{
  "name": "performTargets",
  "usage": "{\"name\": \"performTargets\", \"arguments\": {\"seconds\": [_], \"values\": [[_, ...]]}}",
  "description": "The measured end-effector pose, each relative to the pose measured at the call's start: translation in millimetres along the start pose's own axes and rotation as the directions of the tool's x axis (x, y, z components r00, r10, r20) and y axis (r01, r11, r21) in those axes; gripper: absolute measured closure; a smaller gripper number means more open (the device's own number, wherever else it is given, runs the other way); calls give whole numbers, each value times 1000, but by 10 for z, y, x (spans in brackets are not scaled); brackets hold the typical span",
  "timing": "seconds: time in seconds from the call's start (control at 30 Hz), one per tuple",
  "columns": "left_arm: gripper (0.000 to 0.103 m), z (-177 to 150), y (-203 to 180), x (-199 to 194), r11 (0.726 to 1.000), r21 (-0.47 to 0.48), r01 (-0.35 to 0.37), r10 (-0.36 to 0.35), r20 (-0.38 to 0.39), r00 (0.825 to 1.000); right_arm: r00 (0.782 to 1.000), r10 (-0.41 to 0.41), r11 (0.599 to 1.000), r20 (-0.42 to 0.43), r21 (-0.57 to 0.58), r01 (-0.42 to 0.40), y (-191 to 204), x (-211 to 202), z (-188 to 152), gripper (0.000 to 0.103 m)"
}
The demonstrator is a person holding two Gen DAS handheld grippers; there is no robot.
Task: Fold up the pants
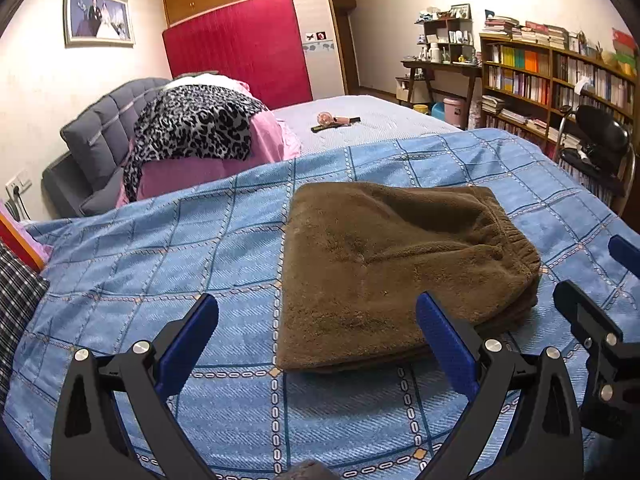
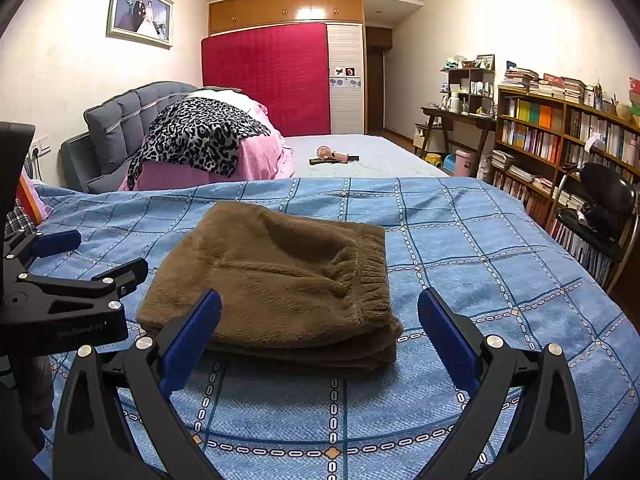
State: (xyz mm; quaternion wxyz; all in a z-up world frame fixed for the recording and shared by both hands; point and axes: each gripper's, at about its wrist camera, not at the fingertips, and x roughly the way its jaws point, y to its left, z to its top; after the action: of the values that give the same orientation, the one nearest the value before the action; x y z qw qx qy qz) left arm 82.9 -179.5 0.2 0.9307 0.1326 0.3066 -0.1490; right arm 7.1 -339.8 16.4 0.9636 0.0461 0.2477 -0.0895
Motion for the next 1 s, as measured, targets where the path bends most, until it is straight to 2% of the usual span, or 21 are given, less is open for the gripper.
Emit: {"name": "performTargets", "arguments": {"seconds": [1.0], "values": [[5, -12, -34, -43, 1000, 17, -4, 4, 2, 1000, 1000, -6, 1000, -4, 10, 6, -10, -37, -43, 3]]}}
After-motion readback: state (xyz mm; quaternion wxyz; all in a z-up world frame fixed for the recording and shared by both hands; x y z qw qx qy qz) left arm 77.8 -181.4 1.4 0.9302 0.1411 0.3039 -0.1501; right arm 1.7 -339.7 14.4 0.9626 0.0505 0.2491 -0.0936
